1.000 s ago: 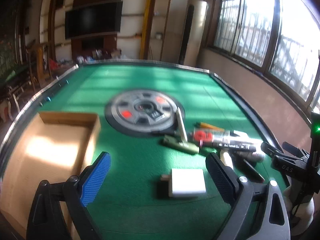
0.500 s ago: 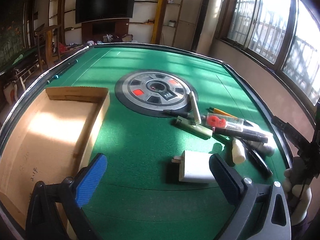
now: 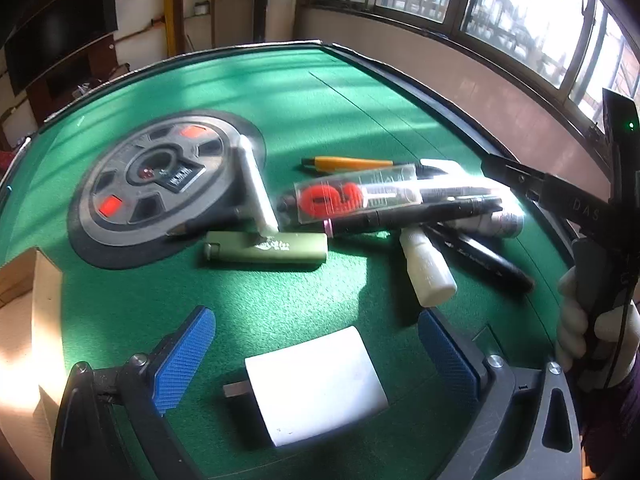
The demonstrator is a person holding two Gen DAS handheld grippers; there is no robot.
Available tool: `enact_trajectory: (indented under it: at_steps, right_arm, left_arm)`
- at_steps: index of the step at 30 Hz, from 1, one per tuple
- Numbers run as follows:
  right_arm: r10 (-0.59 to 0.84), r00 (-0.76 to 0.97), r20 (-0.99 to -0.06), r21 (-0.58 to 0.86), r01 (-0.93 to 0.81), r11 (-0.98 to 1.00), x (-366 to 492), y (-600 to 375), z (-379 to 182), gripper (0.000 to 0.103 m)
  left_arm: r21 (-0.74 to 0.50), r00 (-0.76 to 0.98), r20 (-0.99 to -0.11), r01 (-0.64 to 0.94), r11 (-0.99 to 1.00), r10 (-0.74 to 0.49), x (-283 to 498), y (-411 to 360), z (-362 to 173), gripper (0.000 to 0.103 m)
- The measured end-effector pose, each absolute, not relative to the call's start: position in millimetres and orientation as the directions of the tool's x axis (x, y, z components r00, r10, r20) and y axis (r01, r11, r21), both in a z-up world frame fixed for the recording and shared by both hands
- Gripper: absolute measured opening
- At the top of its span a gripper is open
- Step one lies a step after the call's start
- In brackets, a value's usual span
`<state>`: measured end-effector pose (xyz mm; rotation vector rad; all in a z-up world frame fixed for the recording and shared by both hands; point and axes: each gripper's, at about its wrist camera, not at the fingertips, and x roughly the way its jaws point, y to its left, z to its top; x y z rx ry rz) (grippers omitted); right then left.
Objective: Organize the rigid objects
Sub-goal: 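Carry the white charger block with the left gripper toward the cardboard box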
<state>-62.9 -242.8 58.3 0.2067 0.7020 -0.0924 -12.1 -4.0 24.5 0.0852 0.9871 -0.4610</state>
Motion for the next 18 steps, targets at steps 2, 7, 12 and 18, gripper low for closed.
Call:
enact_trajectory:
  at_steps: [2,7,12,18]
  right_arm:
    - [-0.012,0.744,-0.668,0.150,0.151,0.977,-59.7,-241.8,54.6,0.102]
    - [-0.002,0.721,-0.693,0.150,0.146,0.978,-56.2,-239.7,49.2,0.102]
    - [-0.011,0.723,-0.690,0.145,0.152,0.978,-57.1,-239.8,49.5,0.102]
    - [-0.022,0.716,-0.697,0.133,0.160,0.978,-54.8,-240.3,48.1,0.102]
  left_arm:
    - [-0.193,0.412,-0.826,0.435,0.879,-0.385,-19.6,-4.7,18.9,0.097]
    - [-0.259,0.317,-0.818,0.542,0.800,-0.480,-62.5,-9.9,23.0,0.097]
    - [-0.113,0.440,-0.813,0.524,0.844,-0.382,-84.6,-12.5,42.9,0.097]
    - [0.068,0.531,-0.820,0.458,0.886,-0.212,-86.9,-33.8,28.9,0.097]
